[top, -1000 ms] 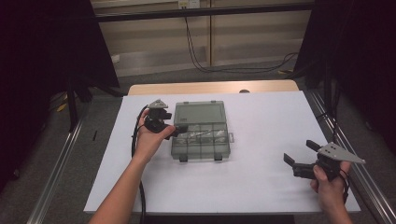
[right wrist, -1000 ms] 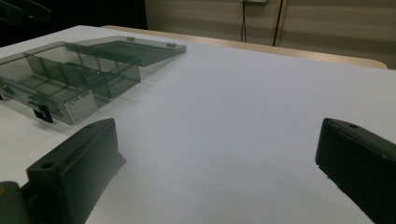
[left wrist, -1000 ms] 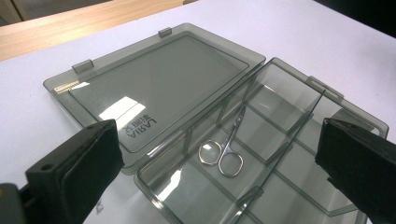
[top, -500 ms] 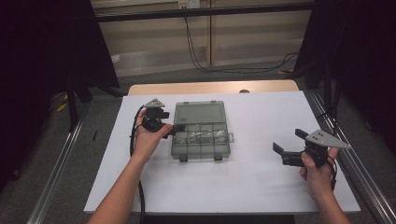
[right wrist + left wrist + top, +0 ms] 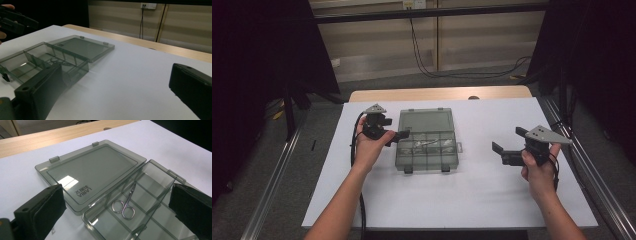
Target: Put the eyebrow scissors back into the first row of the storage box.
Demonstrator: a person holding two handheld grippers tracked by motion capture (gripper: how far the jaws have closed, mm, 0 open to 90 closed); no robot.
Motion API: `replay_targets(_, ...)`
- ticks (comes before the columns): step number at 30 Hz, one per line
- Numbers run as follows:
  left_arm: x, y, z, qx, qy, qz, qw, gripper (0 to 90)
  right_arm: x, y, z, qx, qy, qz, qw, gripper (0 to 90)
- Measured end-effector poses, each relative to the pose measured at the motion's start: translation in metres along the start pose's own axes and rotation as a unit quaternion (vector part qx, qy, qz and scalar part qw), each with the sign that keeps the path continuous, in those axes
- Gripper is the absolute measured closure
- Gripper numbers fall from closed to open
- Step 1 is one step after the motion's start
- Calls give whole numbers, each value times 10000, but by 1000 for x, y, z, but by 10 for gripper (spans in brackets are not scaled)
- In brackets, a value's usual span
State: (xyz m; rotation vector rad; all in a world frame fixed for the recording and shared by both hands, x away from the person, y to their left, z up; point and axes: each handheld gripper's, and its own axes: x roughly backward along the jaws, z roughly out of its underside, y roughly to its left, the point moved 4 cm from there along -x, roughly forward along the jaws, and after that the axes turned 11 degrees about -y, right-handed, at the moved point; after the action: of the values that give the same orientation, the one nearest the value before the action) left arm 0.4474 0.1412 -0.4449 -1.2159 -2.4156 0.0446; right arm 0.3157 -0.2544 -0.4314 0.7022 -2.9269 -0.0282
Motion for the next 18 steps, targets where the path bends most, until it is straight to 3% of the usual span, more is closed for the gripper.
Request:
replay_targets(12,0,1,-8,46,-85,-9,10000,3,-36,15,-16,32,29,-195,9998,0)
replay_targets(18,1,2,-11,139,-197,15,9997,7,-50,17,-20,-83,13,-226,9997,0)
